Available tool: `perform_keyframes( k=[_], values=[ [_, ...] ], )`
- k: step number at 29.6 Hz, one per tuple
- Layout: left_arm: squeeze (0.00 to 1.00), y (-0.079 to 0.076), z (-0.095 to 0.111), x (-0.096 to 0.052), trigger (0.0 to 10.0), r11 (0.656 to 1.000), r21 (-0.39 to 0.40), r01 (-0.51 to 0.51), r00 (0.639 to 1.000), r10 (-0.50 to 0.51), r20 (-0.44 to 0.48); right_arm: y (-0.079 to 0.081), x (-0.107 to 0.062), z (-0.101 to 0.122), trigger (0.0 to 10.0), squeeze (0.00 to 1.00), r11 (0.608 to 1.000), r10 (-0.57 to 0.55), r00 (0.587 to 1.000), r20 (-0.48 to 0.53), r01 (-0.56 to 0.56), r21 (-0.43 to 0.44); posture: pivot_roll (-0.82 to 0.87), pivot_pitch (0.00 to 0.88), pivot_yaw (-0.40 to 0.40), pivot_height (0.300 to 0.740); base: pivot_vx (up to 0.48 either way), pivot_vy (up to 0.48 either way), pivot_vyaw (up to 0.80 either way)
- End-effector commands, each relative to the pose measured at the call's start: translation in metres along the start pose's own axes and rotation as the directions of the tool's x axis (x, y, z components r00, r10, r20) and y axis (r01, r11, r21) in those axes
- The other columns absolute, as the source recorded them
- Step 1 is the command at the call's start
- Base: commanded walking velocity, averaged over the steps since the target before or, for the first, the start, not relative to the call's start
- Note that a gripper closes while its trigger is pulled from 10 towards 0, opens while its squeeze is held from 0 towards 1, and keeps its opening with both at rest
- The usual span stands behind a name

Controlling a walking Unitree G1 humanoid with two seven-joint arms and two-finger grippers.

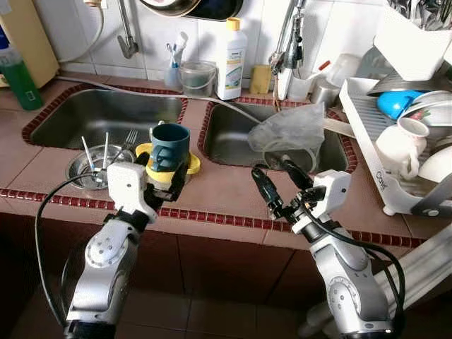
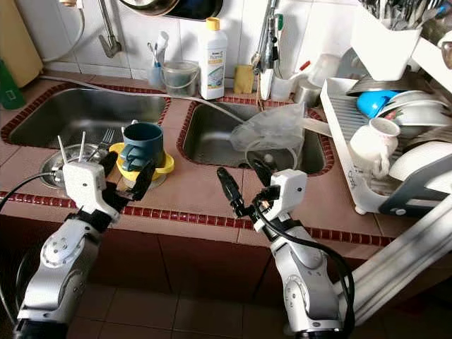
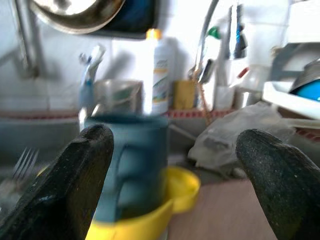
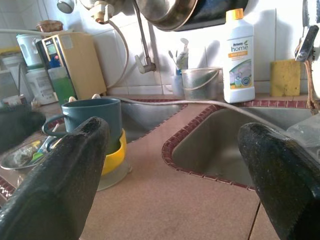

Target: Kitchen organization

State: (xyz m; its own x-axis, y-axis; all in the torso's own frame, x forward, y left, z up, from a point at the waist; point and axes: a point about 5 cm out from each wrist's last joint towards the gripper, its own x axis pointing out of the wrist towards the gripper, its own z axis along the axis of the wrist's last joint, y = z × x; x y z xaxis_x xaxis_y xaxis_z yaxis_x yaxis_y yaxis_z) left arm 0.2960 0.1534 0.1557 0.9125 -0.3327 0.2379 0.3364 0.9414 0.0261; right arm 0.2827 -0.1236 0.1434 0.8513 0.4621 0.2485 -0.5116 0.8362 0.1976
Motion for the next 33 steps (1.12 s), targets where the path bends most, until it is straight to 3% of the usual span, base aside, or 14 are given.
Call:
perform_keyframes(
  k=[1, 10, 15, 23, 33],
  values=[
    [0.00, -0.001, -0.003, 0.002, 10.0, 0.999, 0.019, 0.034, 0.999, -0.033, -0.018, -0.001, -0.001, 0.004, 10.0, 0.00, 1.000, -0.012, 1.000, 0.016, 0.012, -0.012, -0.09, 0.029, 0.014, 0.740, 0.000, 0.000, 0.00],
    [0.00, 0.008, -0.007, 0.010, 10.0, 0.996, 0.065, 0.053, 0.998, -0.050, -0.039, -0.003, -0.006, 0.006, 10.0, 0.00, 0.998, -0.036, 0.999, 0.018, 0.037, -0.046, -0.10, 0.037, 0.017, 0.740, 0.000, 0.000, 0.00],
    [0.00, 0.019, -0.005, 0.015, 10.0, 0.996, 0.084, 0.042, 0.999, -0.039, -0.037, 0.016, -0.011, -0.003, 10.0, 0.00, 0.989, 0.082, 0.995, -0.056, -0.088, -0.116, -0.11, 0.042, 0.012, 0.740, 0.000, 0.000, 0.00],
    [0.00, 0.032, 0.000, 0.019, 10.0, 0.993, 0.116, 0.011, 1.000, -0.009, -0.016, 0.029, -0.018, -0.011, 10.0, 0.00, 0.978, 0.165, 0.980, -0.111, -0.177, -0.110, -0.11, 0.042, 0.008, 0.740, 0.000, 0.000, 0.00],
    [0.00, 0.041, -0.026, 0.016, 10.0, 0.987, 0.159, 0.014, 0.992, 0.006, -0.128, 0.045, -0.025, -0.007, 10.0, 0.00, 0.957, 0.254, 0.957, -0.142, -0.270, -0.105, -0.12, 0.068, 0.012, 0.740, 0.000, 0.000, 0.00]
  ],
)
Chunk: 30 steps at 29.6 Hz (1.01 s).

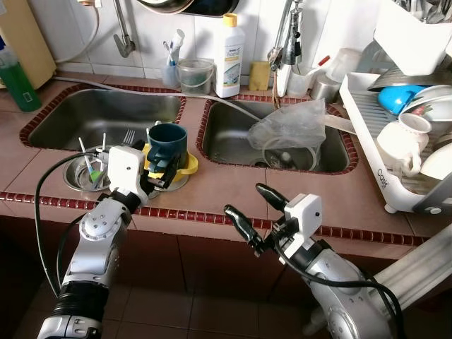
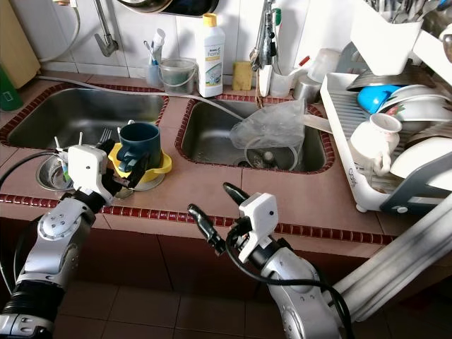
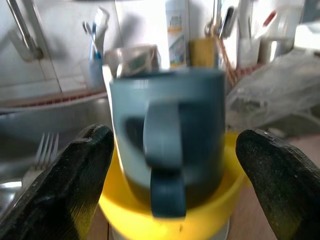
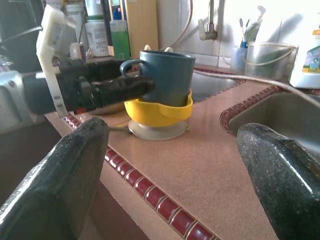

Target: Kitchen organization

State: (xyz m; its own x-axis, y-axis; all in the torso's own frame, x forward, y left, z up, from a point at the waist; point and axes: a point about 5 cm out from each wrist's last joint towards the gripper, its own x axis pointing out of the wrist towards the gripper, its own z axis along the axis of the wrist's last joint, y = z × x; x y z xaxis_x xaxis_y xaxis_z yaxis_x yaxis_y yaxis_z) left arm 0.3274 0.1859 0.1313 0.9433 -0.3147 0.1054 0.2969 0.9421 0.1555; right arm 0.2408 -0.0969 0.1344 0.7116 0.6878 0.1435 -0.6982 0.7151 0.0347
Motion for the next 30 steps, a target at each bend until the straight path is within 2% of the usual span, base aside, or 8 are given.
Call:
perform_keyframes(
  k=[1, 7, 9, 10, 11, 13, 30],
  values=[
    [0.00, 0.001, 0.002, 0.004, 10.0, 1.000, 0.025, 0.016, 1.000, -0.016, 0.005, 0.002, 0.000, 0.006, 10.0, 0.00, 1.000, 0.014, 1.000, 0.010, -0.014, -0.008, -0.13, 0.071, 0.014, 0.740, 0.000, 0.000, 0.00],
    [0.00, 0.006, 0.002, 0.004, 10.0, 0.999, 0.048, 0.005, 1.000, -0.005, 0.004, 0.002, -0.003, 0.006, 10.0, 0.00, 1.000, 0.007, 1.000, -0.002, -0.007, -0.008, -0.12, 0.080, 0.014, 0.740, 0.000, 0.000, 0.00],
    [0.00, 0.007, 0.004, 0.006, 10.0, 1.000, 0.020, 0.005, 1.000, -0.005, 0.017, 0.003, -0.003, 0.006, 10.0, 0.00, 1.000, 0.008, 1.000, -0.003, -0.008, -0.008, -0.12, 0.079, 0.015, 0.740, 0.000, 0.000, 0.00],
    [0.00, 0.008, 0.006, 0.006, 7.9, 1.000, 0.013, 0.007, 1.000, -0.007, 0.028, 0.003, -0.003, 0.006, 10.0, 0.00, 1.000, 0.008, 1.000, -0.004, -0.008, -0.008, -0.12, 0.079, 0.015, 0.740, 0.000, 0.000, 0.00],
    [0.00, 0.009, 0.009, 0.007, 0.2, 1.000, 0.008, 0.010, 0.999, -0.011, 0.042, 0.003, -0.002, 0.005, 10.0, 0.00, 1.000, 0.009, 1.000, -0.006, -0.009, -0.008, -0.12, 0.080, 0.016, 0.740, 0.000, 0.000, 0.00],
    [0.00, 0.011, 0.011, 0.007, 0.0, 1.000, 0.023, 0.005, 0.999, -0.006, 0.046, 0.003, -0.002, 0.005, 10.0, 0.00, 1.000, 0.009, 1.000, -0.007, -0.009, -0.009, -0.12, 0.080, 0.016, 0.740, 0.000, 0.000, 0.00],
    [0.00, 0.022, 0.012, -0.004, 0.0, 0.998, 0.054, 0.008, 0.998, -0.011, 0.055, 0.002, -0.001, 0.003, 10.0, 0.00, 1.000, 0.012, 1.000, -0.021, -0.012, -0.010, -0.10, 0.079, 0.010, 0.740, 0.000, 0.000, 0.00]
  ],
)
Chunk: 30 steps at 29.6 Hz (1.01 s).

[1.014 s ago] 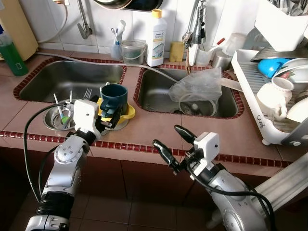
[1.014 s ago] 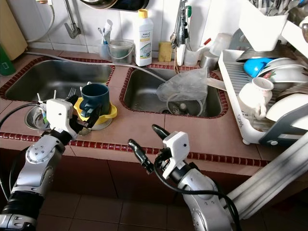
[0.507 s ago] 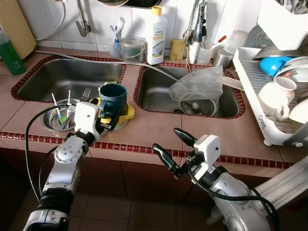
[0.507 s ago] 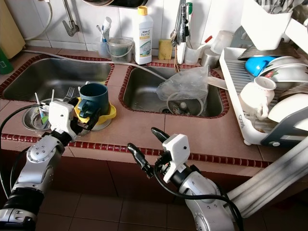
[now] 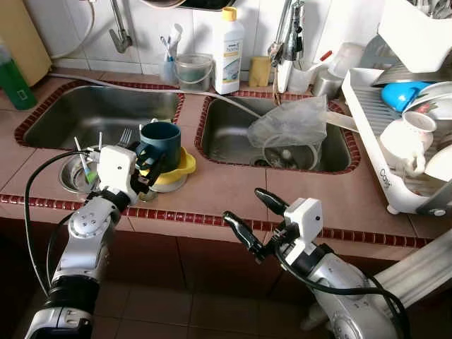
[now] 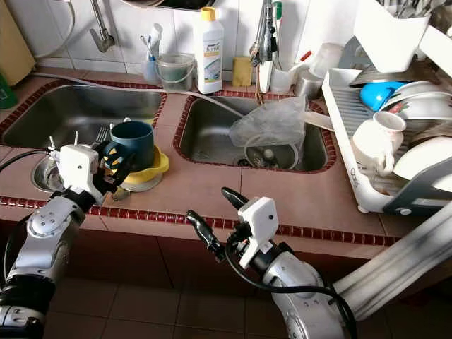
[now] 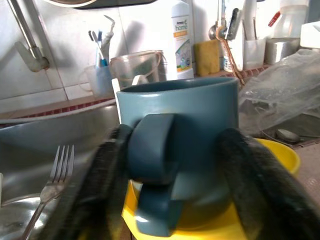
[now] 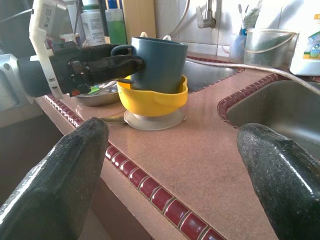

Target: Kitchen organization

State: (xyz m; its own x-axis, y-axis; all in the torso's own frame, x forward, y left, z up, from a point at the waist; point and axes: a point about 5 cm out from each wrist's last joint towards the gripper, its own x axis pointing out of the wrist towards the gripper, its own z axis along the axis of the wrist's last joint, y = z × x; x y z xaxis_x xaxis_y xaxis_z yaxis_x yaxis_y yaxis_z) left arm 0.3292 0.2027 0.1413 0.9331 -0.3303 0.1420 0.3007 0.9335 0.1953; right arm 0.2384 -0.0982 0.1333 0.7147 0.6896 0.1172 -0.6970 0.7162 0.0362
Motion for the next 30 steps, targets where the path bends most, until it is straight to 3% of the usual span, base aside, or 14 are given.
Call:
perform_keyframes(
  k=[1, 15, 30],
  values=[
    [0.00, 0.004, 0.005, -0.002, 0.0, 1.000, 0.016, 0.000, 1.000, -0.001, 0.017, 0.002, 0.001, 0.003, 10.0, 0.00, 1.000, 0.014, 1.000, 0.004, -0.014, -0.012, -0.10, 0.078, 0.011, 0.740, 0.000, 0.000, 0.00],
    [0.00, 0.000, 0.006, -0.005, 0.0, 1.000, 0.018, 0.021, 1.000, -0.021, 0.020, 0.001, 0.003, 0.002, 10.0, 0.00, 1.000, 0.019, 1.000, 0.001, -0.019, -0.020, -0.09, 0.072, 0.006, 0.740, 0.000, 0.000, 0.00],
    [0.00, -0.018, -0.002, -0.012, 0.0, 0.995, 0.024, 0.095, 0.995, -0.095, -0.014, -0.001, 0.002, 0.002, 10.0, 0.00, 0.999, 0.034, 0.999, -0.008, -0.034, -0.032, -0.09, 0.059, 0.000, 0.740, 0.000, 0.000, 0.00]
  ],
)
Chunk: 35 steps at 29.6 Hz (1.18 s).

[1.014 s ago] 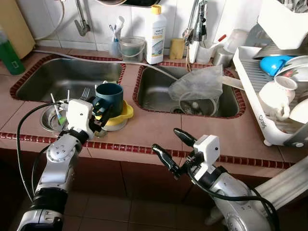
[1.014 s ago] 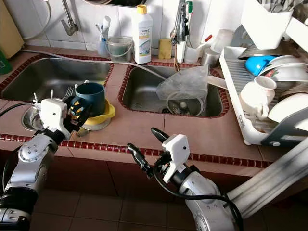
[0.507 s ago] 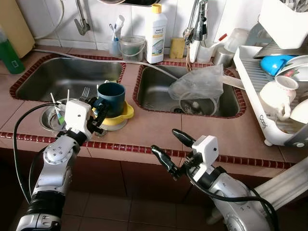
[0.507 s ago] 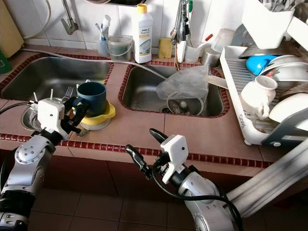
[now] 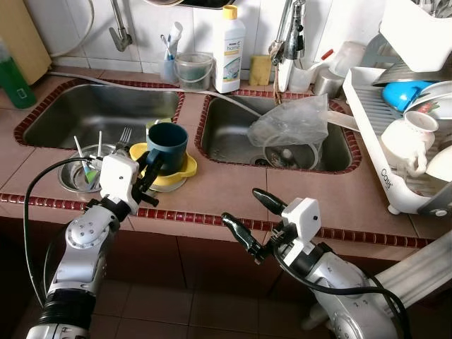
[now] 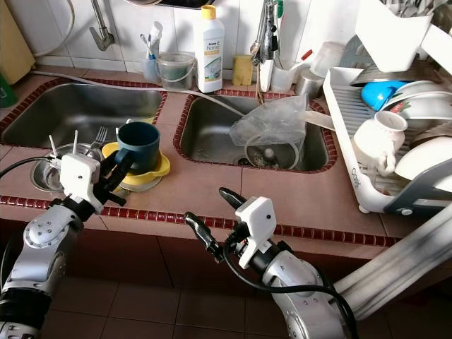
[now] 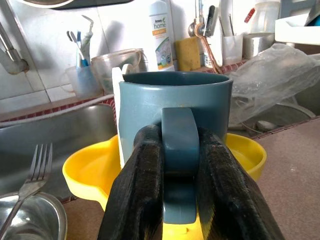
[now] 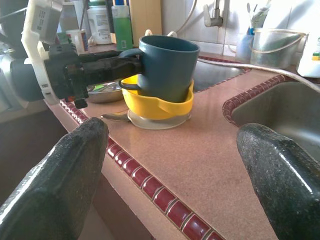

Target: Kitchen organization

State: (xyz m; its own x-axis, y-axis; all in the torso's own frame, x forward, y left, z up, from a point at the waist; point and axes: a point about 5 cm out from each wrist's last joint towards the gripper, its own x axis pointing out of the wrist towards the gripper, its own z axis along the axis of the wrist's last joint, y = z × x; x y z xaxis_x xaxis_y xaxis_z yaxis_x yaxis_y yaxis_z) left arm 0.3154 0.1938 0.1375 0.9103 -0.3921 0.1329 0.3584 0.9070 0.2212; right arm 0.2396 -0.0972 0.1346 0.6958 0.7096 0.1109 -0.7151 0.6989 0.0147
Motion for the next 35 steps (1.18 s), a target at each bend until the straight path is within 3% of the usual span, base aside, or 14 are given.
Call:
perform_keyframes(
  k=[1, 8, 22, 35],
  values=[
    [0.00, -0.006, -0.003, -0.001, 0.0, 0.999, 0.006, 0.032, 0.999, -0.032, -0.020, -0.001, 0.001, 0.001, 10.0, 0.00, 1.000, 0.007, 1.000, 0.000, -0.007, -0.015, -0.09, 0.059, -0.001, 0.740, 0.000, 0.000, 0.00],
    [0.00, -0.005, -0.002, 0.000, 0.0, 1.000, -0.001, 0.012, 1.000, -0.012, -0.018, -0.003, 0.001, 0.002, 10.0, 0.00, 0.999, 0.007, 1.000, 0.001, -0.007, -0.032, -0.09, 0.046, -0.004, 0.740, 0.000, 0.000, 0.00],
    [0.00, 0.004, 0.020, 0.014, 0.0, 0.982, -0.170, -0.084, 0.992, 0.098, 0.075, -0.016, 0.004, 0.009, 10.0, 0.00, 0.998, -0.056, 0.997, 0.050, 0.058, -0.030, -0.10, 0.046, -0.003, 0.740, 0.000, 0.000, 0.00],
    [0.00, 0.012, 0.063, 0.028, 0.0, 0.988, -0.140, -0.058, 0.977, 0.085, 0.196, -0.029, 0.012, 0.018, 10.0, 0.00, 0.993, -0.108, 0.989, 0.101, 0.112, -0.040, -0.10, 0.052, 0.003, 0.740, 0.000, 0.000, 0.00]
  ],
)
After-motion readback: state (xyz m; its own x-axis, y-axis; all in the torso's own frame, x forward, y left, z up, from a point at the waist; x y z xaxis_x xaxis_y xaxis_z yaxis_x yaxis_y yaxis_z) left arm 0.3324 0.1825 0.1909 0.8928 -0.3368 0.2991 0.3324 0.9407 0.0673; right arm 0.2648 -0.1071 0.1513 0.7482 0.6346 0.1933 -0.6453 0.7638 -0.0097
